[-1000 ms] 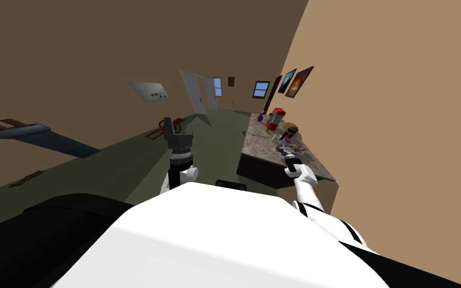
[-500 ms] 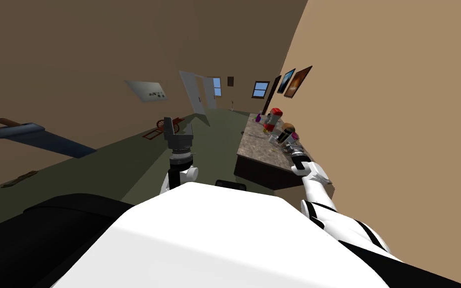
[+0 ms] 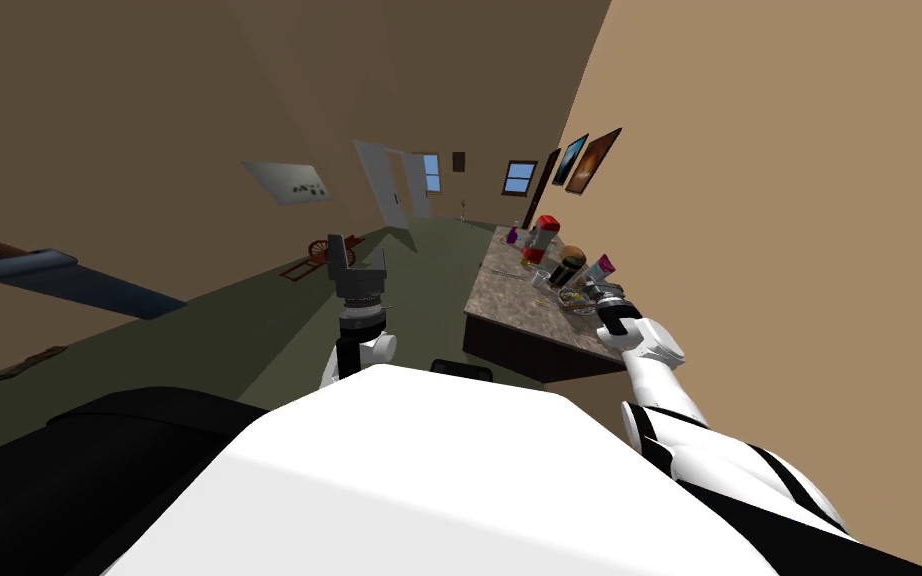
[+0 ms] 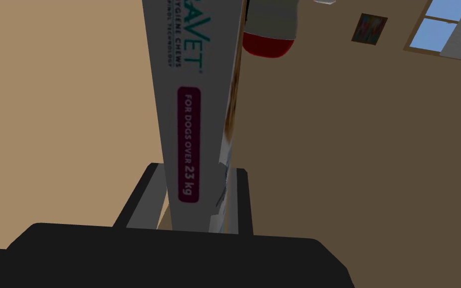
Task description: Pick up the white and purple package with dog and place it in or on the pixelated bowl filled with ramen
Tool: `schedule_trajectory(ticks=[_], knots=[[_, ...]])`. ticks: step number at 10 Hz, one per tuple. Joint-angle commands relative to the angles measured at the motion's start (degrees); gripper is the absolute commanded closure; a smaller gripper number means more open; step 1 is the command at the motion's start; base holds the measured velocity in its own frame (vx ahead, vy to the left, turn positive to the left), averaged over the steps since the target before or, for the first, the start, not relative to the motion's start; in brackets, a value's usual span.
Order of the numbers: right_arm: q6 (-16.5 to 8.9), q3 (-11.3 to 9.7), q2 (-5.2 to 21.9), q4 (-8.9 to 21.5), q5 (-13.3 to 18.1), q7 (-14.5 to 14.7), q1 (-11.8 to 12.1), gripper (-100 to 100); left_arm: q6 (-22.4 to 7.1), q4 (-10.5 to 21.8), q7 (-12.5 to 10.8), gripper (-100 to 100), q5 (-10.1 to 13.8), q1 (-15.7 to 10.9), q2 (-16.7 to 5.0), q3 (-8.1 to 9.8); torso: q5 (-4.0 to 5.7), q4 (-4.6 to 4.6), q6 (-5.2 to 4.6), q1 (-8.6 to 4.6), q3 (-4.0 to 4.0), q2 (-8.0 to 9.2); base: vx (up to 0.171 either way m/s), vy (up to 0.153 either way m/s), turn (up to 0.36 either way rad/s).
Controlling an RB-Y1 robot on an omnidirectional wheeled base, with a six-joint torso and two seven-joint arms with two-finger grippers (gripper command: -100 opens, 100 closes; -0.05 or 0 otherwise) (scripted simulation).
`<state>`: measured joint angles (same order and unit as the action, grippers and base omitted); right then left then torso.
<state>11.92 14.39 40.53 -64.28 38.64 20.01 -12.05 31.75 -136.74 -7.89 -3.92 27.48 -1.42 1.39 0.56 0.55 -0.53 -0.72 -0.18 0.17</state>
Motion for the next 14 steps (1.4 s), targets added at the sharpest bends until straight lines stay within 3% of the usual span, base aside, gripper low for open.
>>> schedule_trajectory(ticks=[1, 2, 3, 4, 8, 9, 10, 14], knots=[[-0.31, -0.47, 1.63, 0.04, -1.24, -0.86, -0.24, 100, 0.00, 0.00, 0.00, 0, 0.00, 0.00, 0.00, 0.00, 0.00, 0.00, 0.00, 0.00, 0.00, 0.00, 0.039, -0.072, -0.008], [-0.46, -0.72, 2.74, 0.12, -2.11, -1.32, -0.45, 100, 0.00, 0.00, 0.00, 0, 0.00, 0.00, 0.00, 0.00, -0.04, -0.03, 0.00, 0.06, 0.04, 0.06, 0.053, -0.082, -0.009], [-0.26, -0.44, 2.02, 0.02, -1.60, -0.96, -0.11, 100, 0.00, 0.00, 0.00, 0, 0.00, 0.00, 0.00, 0.00, -0.05, -0.04, 0.00, 0.07, 0.06, 0.07, 0.028, -0.041, -0.005], [-0.32, -0.38, 2.16, -0.04, -1.71, -1.07, -0.12, -100, 0.00, 0.00, 0.00, 0, 0.00, 0.00, 0.00, 0.00, -0.05, -0.02, 0.04, 0.23, 0.08, 0.14, 0.005, -0.009, 0.000], [-0.32, -0.37, 2.15, -0.03, -1.70, -1.06, -0.12, -100, 0.00, 0.00, 0.00, 0, 0.00, -0.01, 0.01, -0.01, -0.11, -0.05, 0.05, 0.45, 0.15, 0.26, 0.000, 0.000, 0.000], [-0.32, -0.37, 2.15, -0.03, -1.70, -1.06, -0.12, 0, 0.00, 0.00, 0.00, 0, 0.00, -0.01, 0.01, -0.01, -0.11, -0.05, 0.05, 0.45, 0.15, 0.26, 0.000, 0.000, 0.000], [-1.11, -1.32, 4.62, 0.63, -2.31, -2.71, -0.61, -100, 0.00, 0.00, 0.00, 0, 0.00, -0.01, 0.01, -0.01, -0.11, -0.05, 0.05, 0.45, 0.15, 0.26, -0.021, 0.022, 0.131], [-2.68, -3.21, 9.55, 1.95, -3.52, -6.02, -1.59, -100, 0.00, 0.00, 0.00, 0, 0.00, -0.01, 0.01, -0.01, -0.14, -0.10, 0.05, 0.56, 0.26, 0.44, -0.046, 0.027, 0.087]])
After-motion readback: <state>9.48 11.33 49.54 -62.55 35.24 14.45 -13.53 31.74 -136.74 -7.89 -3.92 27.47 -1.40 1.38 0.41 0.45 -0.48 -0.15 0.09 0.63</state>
